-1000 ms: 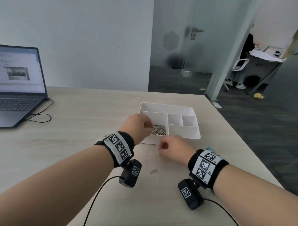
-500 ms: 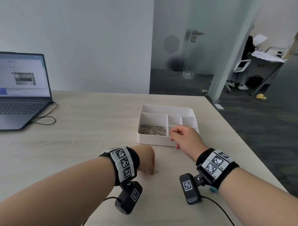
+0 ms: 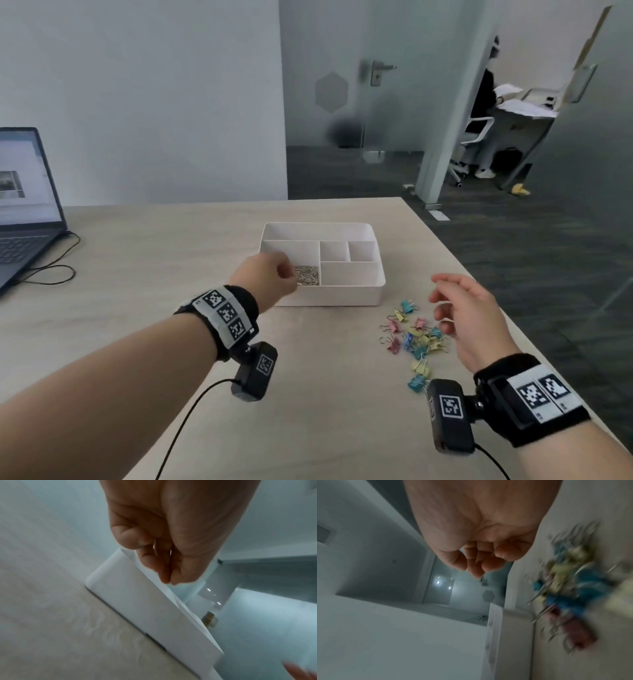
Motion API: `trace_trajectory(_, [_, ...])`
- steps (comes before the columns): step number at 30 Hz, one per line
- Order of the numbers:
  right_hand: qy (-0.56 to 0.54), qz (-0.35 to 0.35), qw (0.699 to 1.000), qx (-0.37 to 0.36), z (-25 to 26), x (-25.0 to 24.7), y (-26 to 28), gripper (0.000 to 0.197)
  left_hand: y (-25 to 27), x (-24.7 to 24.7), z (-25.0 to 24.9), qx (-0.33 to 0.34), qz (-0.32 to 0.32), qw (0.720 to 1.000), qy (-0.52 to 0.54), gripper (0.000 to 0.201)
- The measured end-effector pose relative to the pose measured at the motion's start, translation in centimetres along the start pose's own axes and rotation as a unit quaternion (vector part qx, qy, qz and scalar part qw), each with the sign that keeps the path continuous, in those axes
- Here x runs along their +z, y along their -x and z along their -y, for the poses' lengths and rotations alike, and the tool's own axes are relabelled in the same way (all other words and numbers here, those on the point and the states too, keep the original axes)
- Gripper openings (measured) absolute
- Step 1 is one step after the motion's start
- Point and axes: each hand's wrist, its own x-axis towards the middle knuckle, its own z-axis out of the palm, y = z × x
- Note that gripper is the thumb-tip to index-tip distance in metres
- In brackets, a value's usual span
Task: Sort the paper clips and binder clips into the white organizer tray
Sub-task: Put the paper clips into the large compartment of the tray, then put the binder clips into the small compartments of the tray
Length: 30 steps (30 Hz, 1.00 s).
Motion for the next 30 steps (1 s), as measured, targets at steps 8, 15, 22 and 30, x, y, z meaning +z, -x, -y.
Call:
trace_trajectory(8, [0.032,-0.030,0.999,0.006,-2.6,-3.8,0.2,0.017,-1.4,1.2,-2.0,-0.021,-0.058,0.990,0.129,0.007])
trace_trajectory(15, [0.089,-0.041,0.995,-0.013,-4.3,-4.6,-0.7,0.015,1.5,7.5,-8.2,0.019,0.072,0.977,0.199,0.006])
trace_trajectory(22, [0.262,0.026,0.959,-0.104,-4.9,-4.1,-1.5,0.017,2.6,11.7,-9.8,0.025,0.156,0.970,0.186,0.027])
trace_trajectory(30, [0.370,0.079,0.916,-0.130,-5.9,-3.4,-2.6,0.011,2.7,12.3,-10.0,0.087,0.165,0.982,0.033,0.022])
